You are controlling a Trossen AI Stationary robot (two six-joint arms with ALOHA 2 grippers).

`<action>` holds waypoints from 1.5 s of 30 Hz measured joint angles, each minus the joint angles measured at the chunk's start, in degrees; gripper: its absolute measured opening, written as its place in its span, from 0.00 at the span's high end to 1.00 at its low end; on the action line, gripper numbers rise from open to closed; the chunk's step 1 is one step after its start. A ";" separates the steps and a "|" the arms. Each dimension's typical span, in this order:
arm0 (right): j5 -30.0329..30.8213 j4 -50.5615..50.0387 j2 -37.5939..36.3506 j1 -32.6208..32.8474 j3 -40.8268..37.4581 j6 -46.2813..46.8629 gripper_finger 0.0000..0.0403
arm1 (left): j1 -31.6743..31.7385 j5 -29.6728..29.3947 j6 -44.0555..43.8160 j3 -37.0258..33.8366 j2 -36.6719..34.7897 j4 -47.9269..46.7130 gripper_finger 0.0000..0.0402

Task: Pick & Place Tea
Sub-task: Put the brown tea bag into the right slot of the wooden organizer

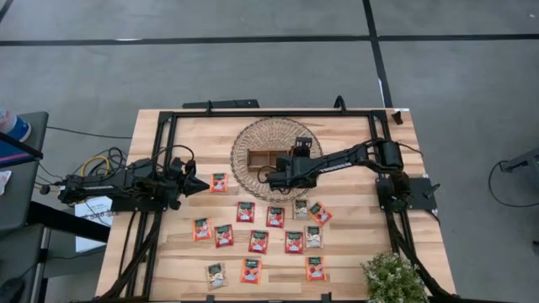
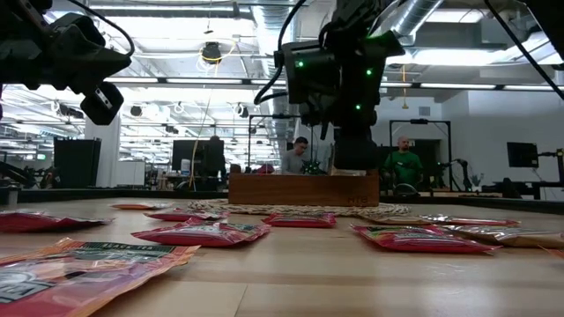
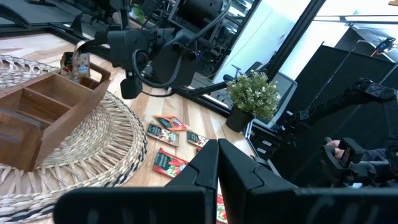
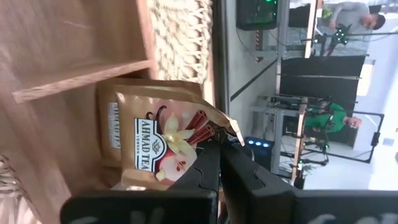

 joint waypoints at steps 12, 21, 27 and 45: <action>0.13 2.15 0.00 -1.68 -0.11 -5.52 1.00 | 0.01 0.01 -0.21 0.00 0.00 0.00 1.00; -0.02 4.13 0.00 -1.85 -0.11 -8.04 1.00 | 0.01 0.00 -0.22 0.00 -0.01 0.00 1.00; -0.11 4.13 0.00 -2.33 -0.11 -8.02 1.00 | 0.00 0.02 -0.22 0.00 0.00 0.00 1.00; -2.36 4.30 0.00 -3.07 -0.11 -7.98 0.98 | 0.02 0.00 0.00 0.00 -0.02 0.00 1.00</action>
